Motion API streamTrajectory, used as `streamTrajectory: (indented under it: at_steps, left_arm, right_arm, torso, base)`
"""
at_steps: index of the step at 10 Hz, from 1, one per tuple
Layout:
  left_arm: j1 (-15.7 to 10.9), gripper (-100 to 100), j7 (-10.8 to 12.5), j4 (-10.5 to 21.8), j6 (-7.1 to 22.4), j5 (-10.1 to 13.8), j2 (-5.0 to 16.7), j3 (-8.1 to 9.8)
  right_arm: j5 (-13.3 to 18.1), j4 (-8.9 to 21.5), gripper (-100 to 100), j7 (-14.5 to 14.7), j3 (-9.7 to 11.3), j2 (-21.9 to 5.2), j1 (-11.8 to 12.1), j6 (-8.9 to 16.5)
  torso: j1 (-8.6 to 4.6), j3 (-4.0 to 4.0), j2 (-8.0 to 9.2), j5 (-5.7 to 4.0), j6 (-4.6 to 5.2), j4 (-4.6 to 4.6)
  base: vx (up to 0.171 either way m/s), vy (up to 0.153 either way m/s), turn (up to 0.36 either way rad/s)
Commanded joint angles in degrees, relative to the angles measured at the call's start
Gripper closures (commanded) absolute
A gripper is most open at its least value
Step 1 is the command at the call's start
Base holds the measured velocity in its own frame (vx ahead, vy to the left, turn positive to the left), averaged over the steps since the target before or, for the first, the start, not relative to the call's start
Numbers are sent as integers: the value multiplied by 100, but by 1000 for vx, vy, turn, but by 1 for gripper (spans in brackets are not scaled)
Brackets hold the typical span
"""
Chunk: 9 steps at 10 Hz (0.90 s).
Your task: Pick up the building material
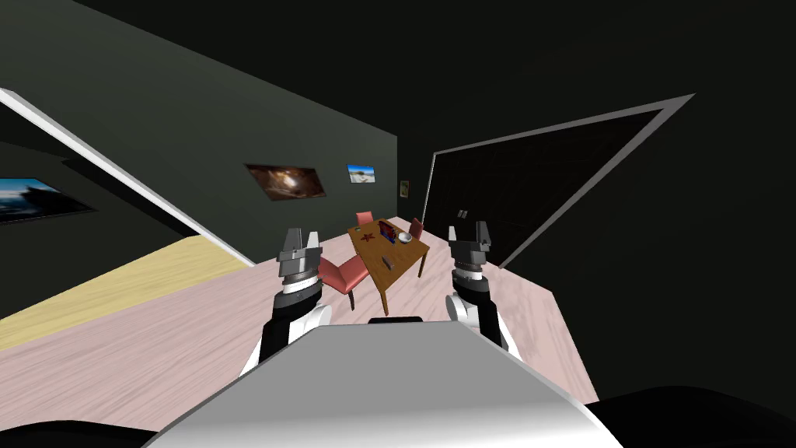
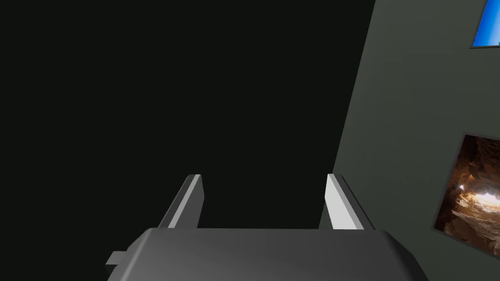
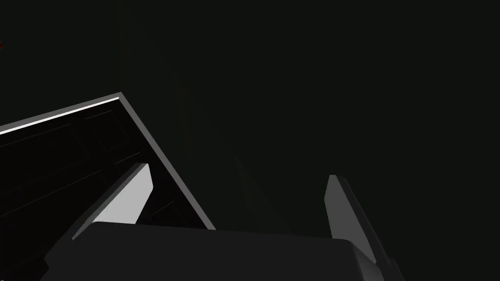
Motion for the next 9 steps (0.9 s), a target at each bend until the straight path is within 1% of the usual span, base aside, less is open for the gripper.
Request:
streamTrajectory:
  at_steps: [1,3,5,7,8,9]
  left_arm:
    - [-81,-100,-62,53,71,27,217,2]
    - [-269,-100,-206,182,245,90,510,8]
    - [-546,-100,-419,386,519,183,746,20]
    - [-894,-100,-687,664,825,302,914,39]
    - [-894,-100,-687,664,887,302,914,39]
    - [-1089,-100,-838,829,1104,369,976,52]
  right_arm:
    - [0,0,0,0,0,0,0,0]
    - [0,0,0,0,0,0,-1,0]
    - [0,0,0,0,0,0,-1,0]
    - [0,0,0,0,0,0,-2,0]
    - [0,0,0,0,0,0,-2,0]
    - [0,0,0,0,0,0,-1,0]
  torso:
    - [0,0,0,0,0,0]
    - [1,9,16,0,1,3]
    - [-1,17,31,0,1,7]
    - [-6,23,41,-1,2,9]
    - [-3,25,44,-1,1,10]
    - [-2,21,35,0,0,9]
  base:
    - [-26,-3,-20]
    - [-60,-6,-44]
    - [-99,-15,-60]
    - [-121,-16,-83]
    - [-83,-5,-32]
    - [-60,-11,-69]
